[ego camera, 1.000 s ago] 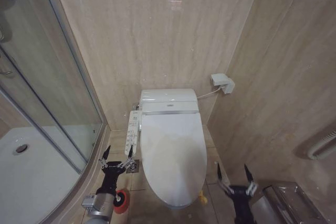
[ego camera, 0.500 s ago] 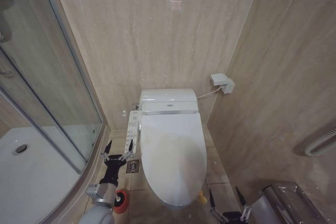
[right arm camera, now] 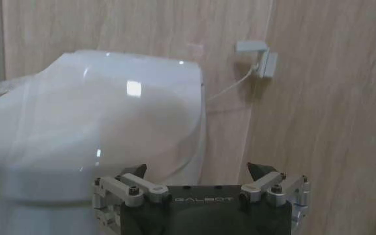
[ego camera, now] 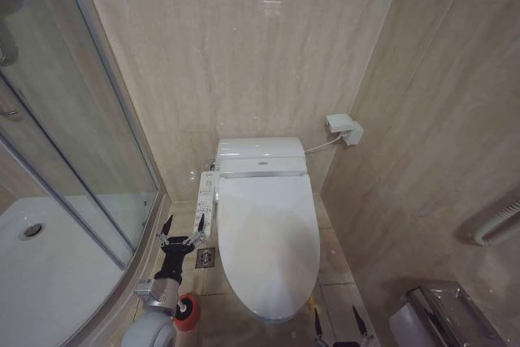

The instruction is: Open the toilet lid, clean the toilet bowl with a toilet brush, close the toilet lid, and flush.

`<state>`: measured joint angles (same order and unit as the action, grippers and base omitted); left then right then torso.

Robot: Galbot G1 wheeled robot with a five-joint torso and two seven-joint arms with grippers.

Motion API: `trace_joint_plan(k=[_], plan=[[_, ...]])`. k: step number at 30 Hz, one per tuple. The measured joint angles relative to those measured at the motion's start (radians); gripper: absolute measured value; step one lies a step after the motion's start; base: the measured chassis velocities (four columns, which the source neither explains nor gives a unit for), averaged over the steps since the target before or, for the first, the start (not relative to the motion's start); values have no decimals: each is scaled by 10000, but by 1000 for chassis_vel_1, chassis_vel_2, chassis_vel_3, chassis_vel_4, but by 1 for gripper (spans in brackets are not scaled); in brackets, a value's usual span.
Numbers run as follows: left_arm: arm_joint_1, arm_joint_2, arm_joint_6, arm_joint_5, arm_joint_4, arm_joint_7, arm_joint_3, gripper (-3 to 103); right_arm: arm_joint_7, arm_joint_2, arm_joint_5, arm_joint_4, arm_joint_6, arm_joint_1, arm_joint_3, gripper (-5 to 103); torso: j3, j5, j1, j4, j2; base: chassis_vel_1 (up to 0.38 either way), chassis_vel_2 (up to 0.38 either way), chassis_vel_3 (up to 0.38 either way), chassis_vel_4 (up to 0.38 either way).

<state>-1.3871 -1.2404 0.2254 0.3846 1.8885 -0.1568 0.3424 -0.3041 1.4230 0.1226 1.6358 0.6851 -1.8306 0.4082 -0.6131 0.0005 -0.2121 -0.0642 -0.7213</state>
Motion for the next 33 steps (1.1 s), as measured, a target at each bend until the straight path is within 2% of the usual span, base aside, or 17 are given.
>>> trace_joint_plan(k=[12,21,33], plan=[[198,-61,-1,15,-249,4,-193,100,68,-261,-120,63,-8,-471,-381,100,0,-1,0,0,0,0,0,0,0],[-37,59,-11,-12,-47,5,37,100,300,-356,-432,-759,-213,344,-968,100,0,0,0,2,0,0,0,0,0],[-140,82,-14,-13,55,7,127,100,526,-408,-753,-1287,-265,982,-567,100,0,0,0,0,0,0,0,0,0]])
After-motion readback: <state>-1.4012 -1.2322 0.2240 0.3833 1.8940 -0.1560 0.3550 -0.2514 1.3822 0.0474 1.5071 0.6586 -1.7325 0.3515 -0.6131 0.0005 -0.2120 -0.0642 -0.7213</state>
